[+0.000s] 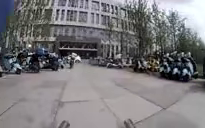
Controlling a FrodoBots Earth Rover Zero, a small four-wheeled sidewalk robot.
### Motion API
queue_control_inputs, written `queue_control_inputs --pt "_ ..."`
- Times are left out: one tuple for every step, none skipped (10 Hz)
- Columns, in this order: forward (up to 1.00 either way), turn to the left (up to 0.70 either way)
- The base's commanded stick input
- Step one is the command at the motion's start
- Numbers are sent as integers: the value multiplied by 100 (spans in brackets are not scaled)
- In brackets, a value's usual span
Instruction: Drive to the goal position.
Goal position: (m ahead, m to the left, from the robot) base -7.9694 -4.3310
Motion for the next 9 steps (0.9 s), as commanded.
queue_control_inputs --pt "0 -100" --pt "0 -100" --pt "0 -100" --pt "0 -100" --pt "0 -100" --pt "0 -100" --pt "0 -100" --pt "0 -100" --pt "0 -100"
